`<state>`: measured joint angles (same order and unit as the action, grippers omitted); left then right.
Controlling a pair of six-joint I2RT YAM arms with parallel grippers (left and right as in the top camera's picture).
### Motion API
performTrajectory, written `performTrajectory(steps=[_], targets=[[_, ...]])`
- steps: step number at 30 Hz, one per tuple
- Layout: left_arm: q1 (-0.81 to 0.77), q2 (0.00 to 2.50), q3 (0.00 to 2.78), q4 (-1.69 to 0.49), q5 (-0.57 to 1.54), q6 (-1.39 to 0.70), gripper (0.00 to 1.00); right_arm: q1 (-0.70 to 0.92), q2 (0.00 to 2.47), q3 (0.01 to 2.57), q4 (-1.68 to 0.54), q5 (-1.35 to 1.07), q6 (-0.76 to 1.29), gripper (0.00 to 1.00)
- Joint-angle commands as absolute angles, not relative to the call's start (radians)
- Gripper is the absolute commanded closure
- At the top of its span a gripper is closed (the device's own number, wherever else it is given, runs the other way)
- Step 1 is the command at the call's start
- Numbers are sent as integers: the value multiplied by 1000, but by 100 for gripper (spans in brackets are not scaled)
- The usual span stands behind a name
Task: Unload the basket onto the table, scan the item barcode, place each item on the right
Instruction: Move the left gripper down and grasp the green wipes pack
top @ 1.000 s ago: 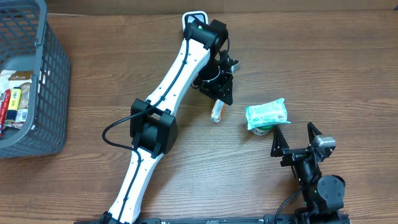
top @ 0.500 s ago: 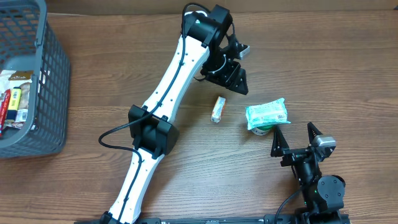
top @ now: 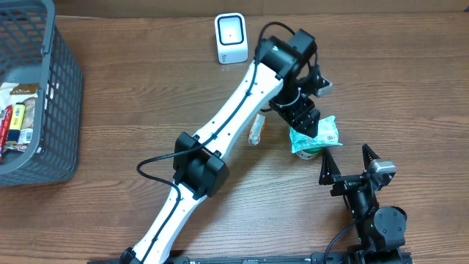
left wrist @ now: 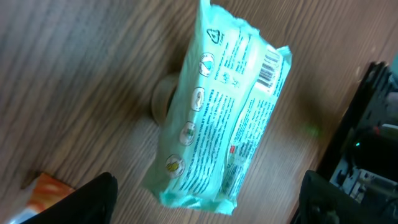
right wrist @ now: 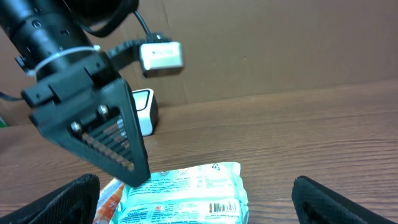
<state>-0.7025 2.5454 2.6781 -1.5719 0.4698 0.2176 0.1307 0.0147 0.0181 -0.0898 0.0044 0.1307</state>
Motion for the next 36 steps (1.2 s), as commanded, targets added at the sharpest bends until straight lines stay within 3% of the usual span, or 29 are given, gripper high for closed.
performTrajectory(steps=[1,13,21,32,36], targets=[[-701,2519,2646,-1549,435,240,25,126,4,8,-84,5,131,0],[-710,2532,2620,-1514,438,239,27,126,4,8,-84,5,131,0],[-736,2571,2620,-1530,439,239,41,126,4,8,-83,5,131,0],[-741,2582,2620,-1536,438,239,42,126,4,8,-84,5,131,0],[-741,2598,2620,-1537,438,239,47,126,4,8,-84,5,131,0]])
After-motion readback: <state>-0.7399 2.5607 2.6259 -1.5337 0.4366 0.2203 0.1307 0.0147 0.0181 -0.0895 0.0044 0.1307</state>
